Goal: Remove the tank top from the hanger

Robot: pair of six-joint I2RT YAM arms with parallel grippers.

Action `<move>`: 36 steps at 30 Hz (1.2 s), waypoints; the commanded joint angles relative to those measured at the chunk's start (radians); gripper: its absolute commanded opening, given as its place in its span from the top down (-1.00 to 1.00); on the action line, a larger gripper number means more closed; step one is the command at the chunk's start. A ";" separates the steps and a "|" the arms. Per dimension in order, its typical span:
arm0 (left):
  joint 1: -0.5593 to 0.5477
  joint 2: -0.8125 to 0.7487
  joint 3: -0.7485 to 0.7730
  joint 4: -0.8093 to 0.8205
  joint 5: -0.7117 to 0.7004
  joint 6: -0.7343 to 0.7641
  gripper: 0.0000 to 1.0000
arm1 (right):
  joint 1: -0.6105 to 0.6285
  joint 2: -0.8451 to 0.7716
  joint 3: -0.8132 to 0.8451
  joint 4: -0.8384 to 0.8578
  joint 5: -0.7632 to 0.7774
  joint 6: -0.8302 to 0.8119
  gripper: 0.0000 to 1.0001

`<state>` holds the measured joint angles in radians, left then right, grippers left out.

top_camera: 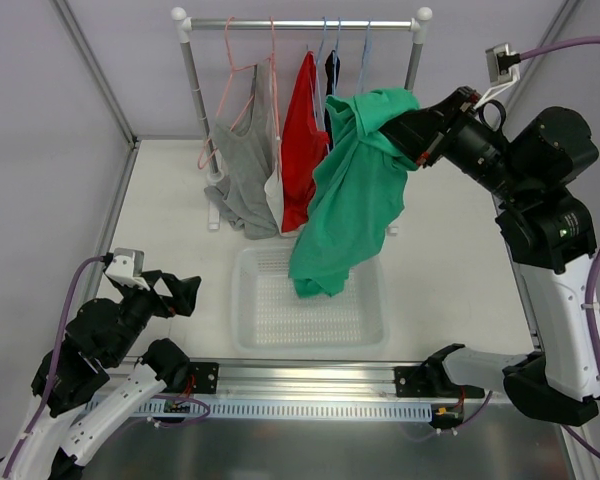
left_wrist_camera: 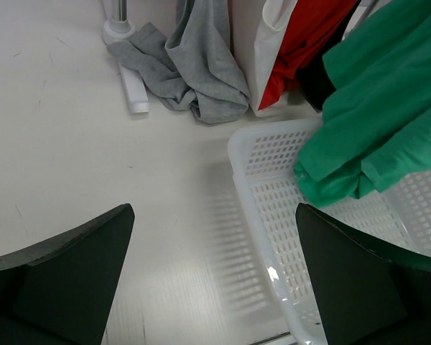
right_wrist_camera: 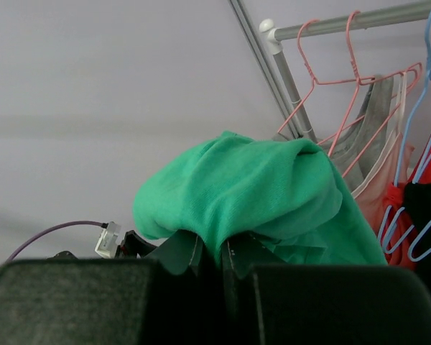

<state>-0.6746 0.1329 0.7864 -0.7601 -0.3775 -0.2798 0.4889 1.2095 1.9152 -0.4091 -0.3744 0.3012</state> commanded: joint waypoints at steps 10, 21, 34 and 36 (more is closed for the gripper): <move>-0.003 -0.006 -0.006 0.035 -0.006 -0.002 -0.97 | 0.132 -0.146 -0.376 0.125 -0.058 -0.131 0.99; -0.003 -0.010 -0.007 0.036 -0.023 -0.007 -0.97 | 0.203 -0.191 -0.772 0.317 -0.115 -0.143 0.99; 0.012 0.010 -0.010 0.045 -0.092 -0.022 -0.97 | 0.295 -0.073 -1.174 0.544 -0.046 -0.145 0.99; 0.029 0.028 -0.012 0.044 -0.092 -0.022 -0.98 | 0.300 0.000 -1.187 0.535 -0.044 -0.143 0.97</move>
<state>-0.6674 0.1272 0.7769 -0.7528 -0.4324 -0.2916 0.7799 1.1400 0.7448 0.0334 -0.4515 0.1703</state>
